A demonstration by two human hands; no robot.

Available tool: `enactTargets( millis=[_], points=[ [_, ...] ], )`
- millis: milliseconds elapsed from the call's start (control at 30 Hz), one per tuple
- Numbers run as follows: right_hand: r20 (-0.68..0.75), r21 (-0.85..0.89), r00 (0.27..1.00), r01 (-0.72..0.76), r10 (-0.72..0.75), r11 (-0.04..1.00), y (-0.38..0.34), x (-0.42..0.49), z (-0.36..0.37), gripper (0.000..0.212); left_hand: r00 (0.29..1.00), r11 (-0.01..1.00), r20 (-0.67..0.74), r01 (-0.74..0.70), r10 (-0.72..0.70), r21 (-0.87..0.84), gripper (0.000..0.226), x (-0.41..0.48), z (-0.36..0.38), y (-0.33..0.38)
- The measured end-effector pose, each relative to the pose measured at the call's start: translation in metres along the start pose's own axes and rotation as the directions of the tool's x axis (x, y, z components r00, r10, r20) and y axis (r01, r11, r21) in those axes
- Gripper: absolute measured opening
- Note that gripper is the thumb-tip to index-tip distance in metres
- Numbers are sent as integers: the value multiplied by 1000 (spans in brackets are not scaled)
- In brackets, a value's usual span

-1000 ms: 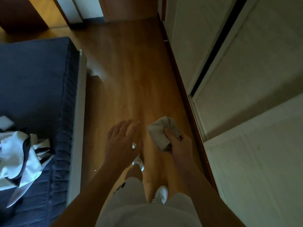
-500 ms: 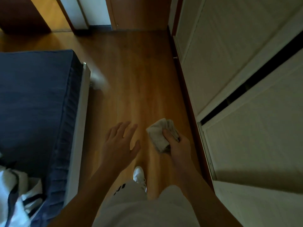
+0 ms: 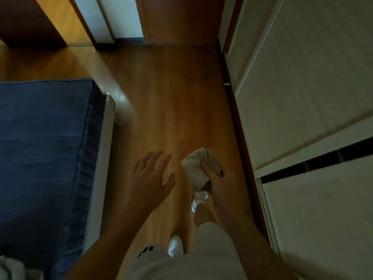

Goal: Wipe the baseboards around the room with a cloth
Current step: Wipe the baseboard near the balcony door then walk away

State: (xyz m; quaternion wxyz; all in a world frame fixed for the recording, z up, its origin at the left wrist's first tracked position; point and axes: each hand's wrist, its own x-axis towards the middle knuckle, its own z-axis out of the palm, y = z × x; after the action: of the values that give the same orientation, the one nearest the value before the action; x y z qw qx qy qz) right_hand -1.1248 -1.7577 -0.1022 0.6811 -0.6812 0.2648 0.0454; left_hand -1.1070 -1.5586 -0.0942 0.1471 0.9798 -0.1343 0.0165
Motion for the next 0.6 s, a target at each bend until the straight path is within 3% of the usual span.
enactTargets(
  millis=[200,300,600],
  points=[
    [116,98,993,-25,13,995,-63,109,12,54,999,998,-20,43,-42,45,58,113,7,-12],
    [139,134,990,-12,-7,991,-100,167,15,37,997,996,-39,74,-72,55,56,174,2,-13],
    [204,111,979,-7,-16,994,-183,300,45,26,980,982,-89,185,-180,47,56,310,-10,-23]
  ],
)
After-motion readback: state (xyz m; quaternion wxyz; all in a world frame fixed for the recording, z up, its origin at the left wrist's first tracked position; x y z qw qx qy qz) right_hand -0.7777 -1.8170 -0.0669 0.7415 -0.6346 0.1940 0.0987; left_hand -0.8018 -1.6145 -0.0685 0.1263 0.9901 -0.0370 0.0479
